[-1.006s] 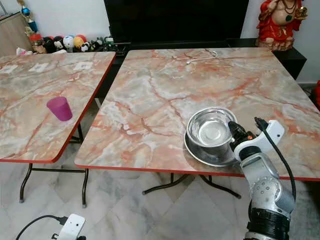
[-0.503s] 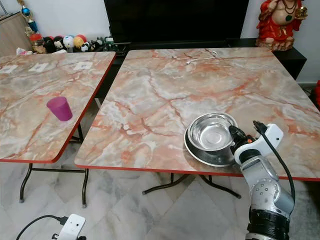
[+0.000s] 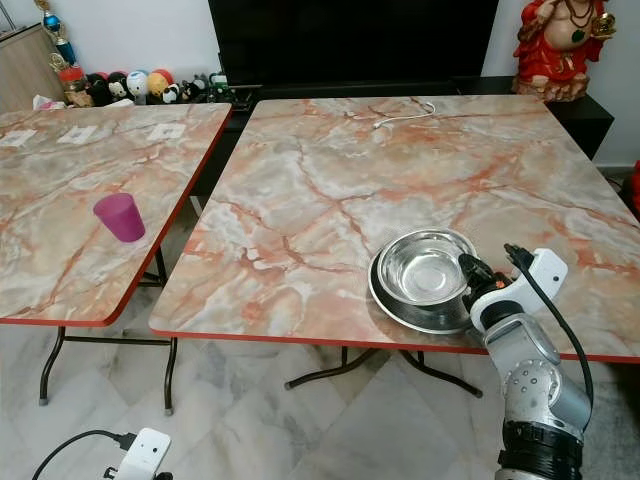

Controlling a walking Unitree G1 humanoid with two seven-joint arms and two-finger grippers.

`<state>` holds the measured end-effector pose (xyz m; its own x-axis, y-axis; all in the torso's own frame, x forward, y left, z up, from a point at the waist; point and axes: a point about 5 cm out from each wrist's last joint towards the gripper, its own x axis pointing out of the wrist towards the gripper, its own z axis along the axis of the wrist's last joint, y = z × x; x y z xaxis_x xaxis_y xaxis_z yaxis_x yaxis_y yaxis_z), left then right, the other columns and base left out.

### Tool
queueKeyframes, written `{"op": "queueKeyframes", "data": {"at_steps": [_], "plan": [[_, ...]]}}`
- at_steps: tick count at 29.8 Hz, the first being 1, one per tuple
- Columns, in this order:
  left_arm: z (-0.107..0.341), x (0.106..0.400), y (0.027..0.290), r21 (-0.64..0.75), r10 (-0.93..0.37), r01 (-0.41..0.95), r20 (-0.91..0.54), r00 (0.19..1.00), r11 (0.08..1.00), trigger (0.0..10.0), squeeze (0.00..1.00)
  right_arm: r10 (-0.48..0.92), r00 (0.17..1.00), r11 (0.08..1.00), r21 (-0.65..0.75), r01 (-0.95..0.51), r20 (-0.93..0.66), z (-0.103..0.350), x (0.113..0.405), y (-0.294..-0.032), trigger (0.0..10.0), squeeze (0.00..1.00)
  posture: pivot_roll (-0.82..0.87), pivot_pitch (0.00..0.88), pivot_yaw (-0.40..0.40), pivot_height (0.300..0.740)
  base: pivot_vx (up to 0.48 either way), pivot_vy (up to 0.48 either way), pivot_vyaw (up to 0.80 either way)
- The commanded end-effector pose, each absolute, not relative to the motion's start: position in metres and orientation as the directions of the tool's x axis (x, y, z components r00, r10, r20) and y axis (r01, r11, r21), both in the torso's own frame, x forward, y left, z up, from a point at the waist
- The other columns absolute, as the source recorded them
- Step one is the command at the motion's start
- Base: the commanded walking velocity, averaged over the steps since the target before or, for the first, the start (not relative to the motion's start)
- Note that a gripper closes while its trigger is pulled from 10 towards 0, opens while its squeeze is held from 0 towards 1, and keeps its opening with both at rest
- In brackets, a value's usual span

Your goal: Setting the table

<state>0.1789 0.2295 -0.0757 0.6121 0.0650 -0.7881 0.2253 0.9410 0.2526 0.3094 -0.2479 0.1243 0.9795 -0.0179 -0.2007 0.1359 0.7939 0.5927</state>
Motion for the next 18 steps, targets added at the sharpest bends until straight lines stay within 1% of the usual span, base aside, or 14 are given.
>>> {"op": "queueKeyframes", "data": {"at_steps": [1,9,11,18], "plan": [[-0.0765,0.1757,0.2342,0.261,0.078,0.226,-0.798,0.598,0.938,10.0,0.0,-0.022,0.977,0.807,0.573,0.142,-0.211,0.1219,0.3084,-0.2494,10.0,0.49,-0.08,0.0,0.058,0.74,0.0,0.0,0.0],[-0.0763,0.1757,0.2349,0.263,0.08,0.226,-0.798,0.598,0.938,10.0,0.0,-0.015,0.977,0.812,0.568,0.136,-0.212,0.1215,0.3088,-0.2485,10.0,0.49,-0.08,0.0,0.058,0.74,0.0,0.0,0.0],[-0.0763,0.1756,0.2354,0.263,0.081,0.225,-0.798,0.597,0.938,10.0,0.0,-0.032,0.975,0.824,0.546,0.151,-0.222,0.121,0.3086,-0.2506,10.0,0.45,-0.08,0.0,0.058,0.74,0.0,0.0,0.0],[-0.0764,0.1755,0.2351,0.262,0.079,0.226,-0.798,0.597,0.938,10.0,0.0,-0.046,0.969,0.832,0.527,0.171,-0.241,0.1174,0.3063,-0.2542,10.0,0.47,-0.08,0.0,0.056,0.74,0.0,0.0,0.0]]}}
